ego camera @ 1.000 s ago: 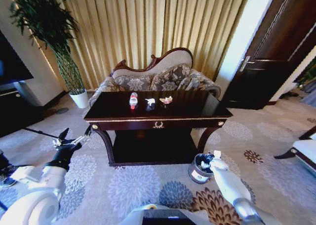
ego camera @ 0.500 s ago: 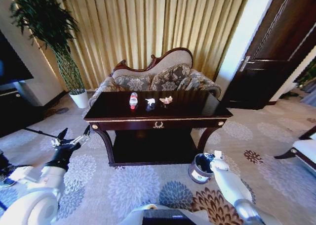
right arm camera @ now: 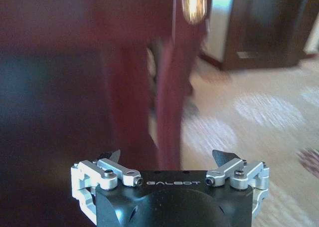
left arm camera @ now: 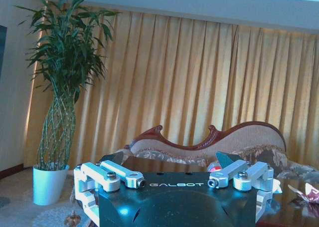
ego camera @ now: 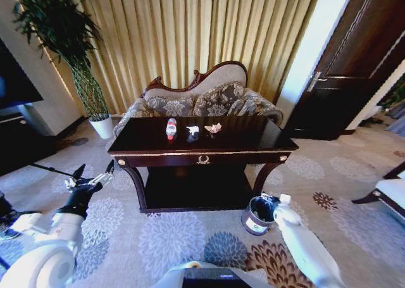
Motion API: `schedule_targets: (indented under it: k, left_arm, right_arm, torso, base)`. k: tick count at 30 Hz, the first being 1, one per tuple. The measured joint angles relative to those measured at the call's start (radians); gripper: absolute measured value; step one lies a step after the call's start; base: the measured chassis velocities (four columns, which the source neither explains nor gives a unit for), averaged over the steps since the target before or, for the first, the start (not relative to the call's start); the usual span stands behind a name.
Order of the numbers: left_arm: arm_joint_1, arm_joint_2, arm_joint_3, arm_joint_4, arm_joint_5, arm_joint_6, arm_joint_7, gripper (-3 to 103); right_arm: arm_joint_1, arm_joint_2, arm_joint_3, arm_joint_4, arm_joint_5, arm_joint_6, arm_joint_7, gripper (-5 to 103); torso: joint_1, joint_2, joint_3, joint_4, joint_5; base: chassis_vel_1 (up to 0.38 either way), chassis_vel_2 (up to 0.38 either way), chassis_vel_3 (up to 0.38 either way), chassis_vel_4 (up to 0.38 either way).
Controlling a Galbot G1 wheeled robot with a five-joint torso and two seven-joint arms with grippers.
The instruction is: Move to the front of the table and place the trash on the table into the trash bin.
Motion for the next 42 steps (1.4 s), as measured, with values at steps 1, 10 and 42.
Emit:
schedule_targets:
  k: [1, 10, 42]
  left_arm:
    - [-0.002, -0.001, -0.002, 0.002, -0.002, 0.0, 0.0, 100]
    - [-0.006, -0.003, -0.002, 0.025, -0.003, -0.011, 0.011, 100]
    - [0.002, 0.004, -0.018, 0.023, 0.001, 0.003, 0.028, 100]
  right_arm:
    - [-0.041, 0.001, 0.031, 0.076, 0.02, 0.018, -0.025, 100]
    - [-0.213, 0.045, 0.106, 0.582, 0.098, 0.02, -0.056, 100]
    - [-0.214, 0.053, 0.064, 0.794, 0.016, -0.06, -0.012, 100]
  torso:
    - [0.0, 0.0, 0.0, 0.0001, -0.0001]
    - [0.0, 0.0, 0.0, 0.0005, -0.0004]
    - [0.0, 0.0, 0.0, 0.0004, -0.0001]
  base:
    - [0.0, 0.0, 0.0, 0.0]
    - [0.0, 0.0, 0.0, 0.0]
    - [-0.042, 0.04, 0.045, -0.038]
